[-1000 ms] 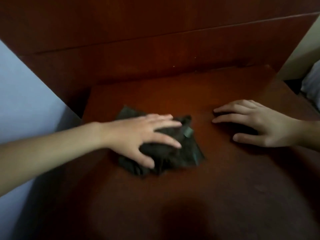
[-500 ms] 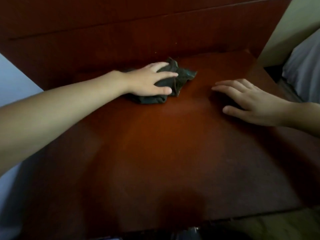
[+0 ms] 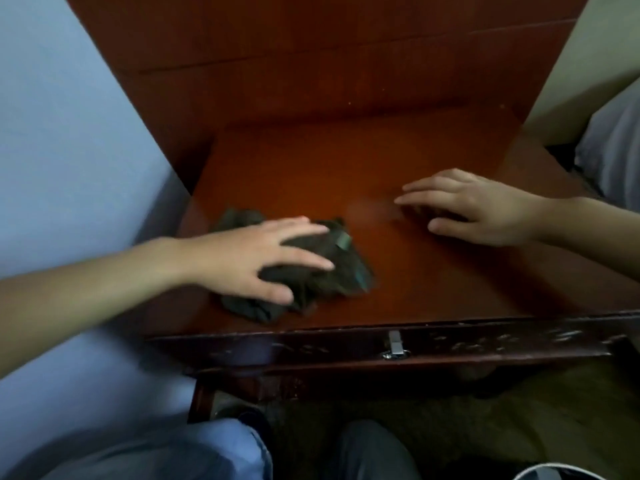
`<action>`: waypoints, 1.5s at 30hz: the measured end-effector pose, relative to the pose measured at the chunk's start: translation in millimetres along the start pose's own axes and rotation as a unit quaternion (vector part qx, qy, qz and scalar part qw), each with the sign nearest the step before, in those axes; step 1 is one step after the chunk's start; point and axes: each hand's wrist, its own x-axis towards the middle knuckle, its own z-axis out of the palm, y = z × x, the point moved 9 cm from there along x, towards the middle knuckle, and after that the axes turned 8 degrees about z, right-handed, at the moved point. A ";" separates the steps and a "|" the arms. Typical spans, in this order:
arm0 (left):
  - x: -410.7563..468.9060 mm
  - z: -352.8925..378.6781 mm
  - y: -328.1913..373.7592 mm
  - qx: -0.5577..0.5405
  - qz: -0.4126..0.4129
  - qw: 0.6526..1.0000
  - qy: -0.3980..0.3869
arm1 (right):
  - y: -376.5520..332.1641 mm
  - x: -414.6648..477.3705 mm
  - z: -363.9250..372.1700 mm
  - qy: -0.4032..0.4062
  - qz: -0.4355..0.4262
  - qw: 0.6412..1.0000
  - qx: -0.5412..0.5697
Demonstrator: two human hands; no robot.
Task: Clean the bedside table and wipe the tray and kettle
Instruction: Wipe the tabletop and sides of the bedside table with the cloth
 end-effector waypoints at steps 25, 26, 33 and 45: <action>-93.6 28.8 44.9 0.005 -0.194 0.971 0.141 | -102.0 -50.8 24.4 0.021 -0.077 0.993 0.085; -96.5 28.0 44.2 0.002 -0.195 0.970 0.145 | -103.8 -50.6 23.8 0.037 -0.071 0.994 0.074; -135.2 24.9 25.4 -0.002 -0.229 0.915 0.332 | -102.1 -48.9 18.3 0.078 -0.060 0.989 0.107; -114.5 20.8 33.8 0.055 -0.107 0.956 0.269 | -119.9 -66.0 26.8 0.130 -0.071 0.989 -0.002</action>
